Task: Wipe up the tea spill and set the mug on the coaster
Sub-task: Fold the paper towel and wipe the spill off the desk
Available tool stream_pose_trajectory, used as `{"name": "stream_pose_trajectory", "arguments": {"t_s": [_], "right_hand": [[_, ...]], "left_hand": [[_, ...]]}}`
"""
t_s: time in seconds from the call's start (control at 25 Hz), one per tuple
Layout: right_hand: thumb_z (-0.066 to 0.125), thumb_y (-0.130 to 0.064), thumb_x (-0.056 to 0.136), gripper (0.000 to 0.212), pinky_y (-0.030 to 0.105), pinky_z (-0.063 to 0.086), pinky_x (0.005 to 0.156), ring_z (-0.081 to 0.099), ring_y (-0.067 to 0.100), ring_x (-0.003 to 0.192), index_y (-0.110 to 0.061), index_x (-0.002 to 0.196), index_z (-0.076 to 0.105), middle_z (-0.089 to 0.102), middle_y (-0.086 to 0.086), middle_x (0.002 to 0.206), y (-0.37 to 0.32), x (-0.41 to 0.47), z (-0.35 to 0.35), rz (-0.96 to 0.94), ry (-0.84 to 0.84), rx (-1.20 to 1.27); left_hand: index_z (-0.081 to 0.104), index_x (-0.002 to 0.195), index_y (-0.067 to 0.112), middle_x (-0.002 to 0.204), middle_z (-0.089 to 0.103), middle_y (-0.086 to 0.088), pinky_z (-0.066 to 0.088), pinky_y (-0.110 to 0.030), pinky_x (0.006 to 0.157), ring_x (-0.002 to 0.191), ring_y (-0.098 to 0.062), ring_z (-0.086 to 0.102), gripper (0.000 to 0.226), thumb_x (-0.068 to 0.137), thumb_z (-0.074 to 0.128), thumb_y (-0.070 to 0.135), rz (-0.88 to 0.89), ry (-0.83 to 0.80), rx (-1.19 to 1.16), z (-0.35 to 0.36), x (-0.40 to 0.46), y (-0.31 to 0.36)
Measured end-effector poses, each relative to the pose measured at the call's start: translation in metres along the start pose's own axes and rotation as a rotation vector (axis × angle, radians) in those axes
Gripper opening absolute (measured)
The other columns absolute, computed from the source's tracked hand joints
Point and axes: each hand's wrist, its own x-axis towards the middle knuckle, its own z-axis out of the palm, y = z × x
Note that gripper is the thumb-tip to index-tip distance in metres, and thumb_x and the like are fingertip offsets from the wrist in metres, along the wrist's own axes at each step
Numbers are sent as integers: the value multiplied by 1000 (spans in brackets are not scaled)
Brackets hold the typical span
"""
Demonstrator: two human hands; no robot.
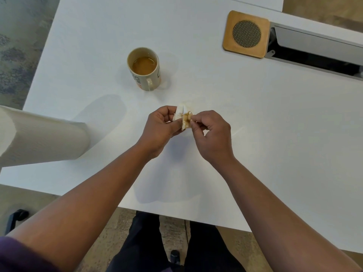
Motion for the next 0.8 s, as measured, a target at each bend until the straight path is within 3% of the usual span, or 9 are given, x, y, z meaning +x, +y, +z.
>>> {"name": "stream_pose_trajectory", "arguments": {"t_s": [0.08, 0.16, 0.28, 0.36, 0.44, 0.6, 0.72, 0.8], "right_hand": [[70, -10, 90, 9, 23, 54, 76, 68, 10, 88, -13, 96, 76, 72, 0, 96, -4, -2, 2, 208, -22, 189], [74, -16, 87, 9, 22, 55, 77, 68, 7, 86, -21, 94, 73, 74, -7, 93, -8, -1, 1, 466, 1, 402], [83, -21, 81, 34, 30, 57, 86, 66, 11, 93, -23, 109, 63, 68, -1, 108, -7, 4, -4, 724, 25, 584], [79, -27, 85, 30, 34, 56, 88, 67, 15, 100, -22, 111, 66, 70, 1, 113, -6, 5, -6, 884, -69, 731], [74, -28, 89, 19, 36, 56, 86, 69, 18, 97, -18, 105, 70, 75, 1, 102, -7, 5, -7, 993, -141, 885], [70, -19, 89, 12, 34, 57, 80, 70, 15, 87, -16, 100, 66, 75, 1, 93, -10, 7, -4, 949, -135, 877], [70, -14, 89, 13, 30, 59, 78, 71, 14, 81, -14, 101, 64, 75, 3, 92, -13, 10, 4, 894, -44, 806], [72, -12, 89, 16, 29, 59, 78, 71, 16, 82, -12, 103, 64, 74, 6, 96, -13, 12, 10, 878, 34, 770]], "left_hand": [[70, 109, 8, 111, 71, -24, 59, -44, 94, 101, -29, 70, 22, 91, 71, -3, -16, -15, -39, -2, 0, 0], [69, 111, 8, 111, 73, -21, 59, -42, 91, 102, -30, 71, 23, 92, 68, -4, -36, -55, -79, -3, -2, 0], [68, 115, 6, 109, 76, -13, 59, -35, 86, 101, -27, 73, 23, 95, 63, -6, -49, -105, -139, -2, -5, 1], [70, 113, 9, 107, 77, -11, 59, -32, 84, 100, -24, 74, 23, 98, 60, -4, -48, -107, -151, 1, -5, 2], [73, 109, 14, 103, 78, -7, 58, -29, 81, 95, -20, 74, 22, 99, 60, 0, -30, -89, -76, 4, -6, 3], [74, 114, 14, 98, 80, 3, 53, -17, 75, 87, -7, 72, 22, 98, 64, 4, 65, -35, 151, 3, -11, 1], [75, 113, 15, 99, 81, 4, 57, -21, 83, 92, -13, 76, 22, 97, 65, 4, 105, 20, 213, 4, -13, 3], [74, 112, 22, 94, 80, 8, 59, -21, 78, 88, -12, 76, 24, 96, 67, 6, 117, 68, 292, 7, -14, 5]]}}
